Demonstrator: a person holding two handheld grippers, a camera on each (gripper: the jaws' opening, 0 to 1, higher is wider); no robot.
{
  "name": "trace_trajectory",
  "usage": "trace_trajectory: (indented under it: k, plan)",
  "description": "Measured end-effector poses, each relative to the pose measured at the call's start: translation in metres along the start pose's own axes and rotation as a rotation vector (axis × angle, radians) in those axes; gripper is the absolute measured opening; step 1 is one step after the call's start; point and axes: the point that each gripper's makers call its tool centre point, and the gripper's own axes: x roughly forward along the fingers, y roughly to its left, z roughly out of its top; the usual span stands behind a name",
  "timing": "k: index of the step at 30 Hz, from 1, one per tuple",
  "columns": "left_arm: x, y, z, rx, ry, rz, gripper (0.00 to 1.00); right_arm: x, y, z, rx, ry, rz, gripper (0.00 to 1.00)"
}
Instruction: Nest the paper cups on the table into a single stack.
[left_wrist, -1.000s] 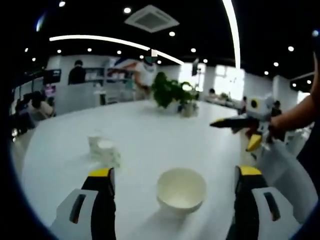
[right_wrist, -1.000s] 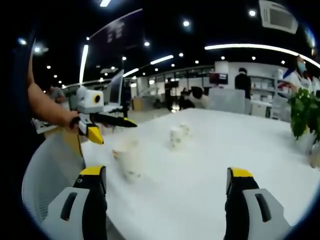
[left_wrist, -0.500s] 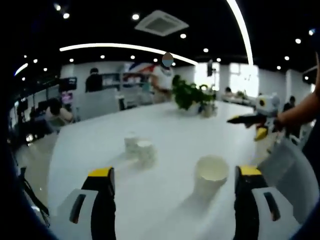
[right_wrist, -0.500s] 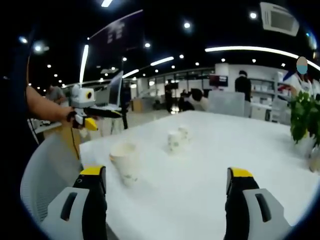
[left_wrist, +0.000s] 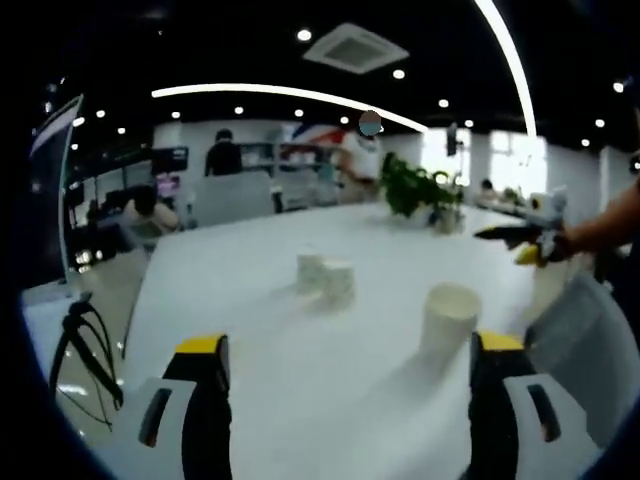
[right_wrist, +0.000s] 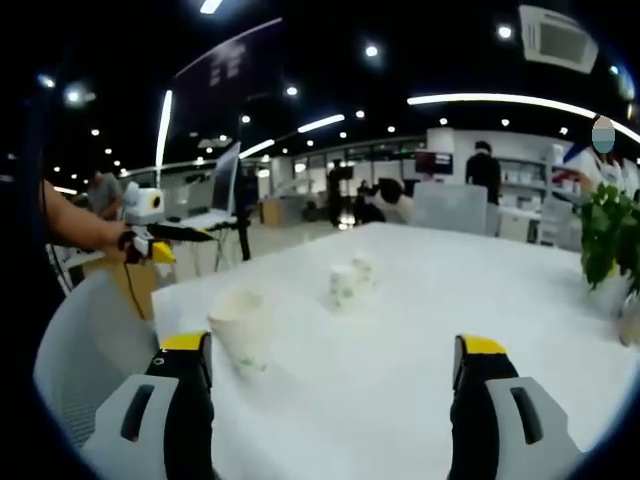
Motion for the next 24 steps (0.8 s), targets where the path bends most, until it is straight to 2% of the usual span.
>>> trace_trajectory:
  k: [8,10,14,18,24]
  plan:
    - [-0.008,0.005,-0.003,-0.01,0.006,0.009,0.99,0.009,-0.004,0.004,0.006,-0.006,0.001,0.98]
    - [-0.008,0.003,0.0,-0.011,-0.014,0.004,0.99,0.011,-0.004,0.004,0.0,-0.005,0.004,0.98]
    - [-0.008,0.002,0.003,-0.001,-0.017,-0.003,0.99,0.016,-0.006,0.002,-0.002,0.0,0.007,0.97]
    - [-0.006,0.001,0.004,0.004,-0.021,-0.007,0.99,0.029,-0.015,-0.009,0.023,0.012,0.0,0.97]
    - [-0.006,0.001,0.002,0.016,-0.012,0.0,0.99,0.043,-0.026,-0.008,0.017,0.011,-0.011,1.0]
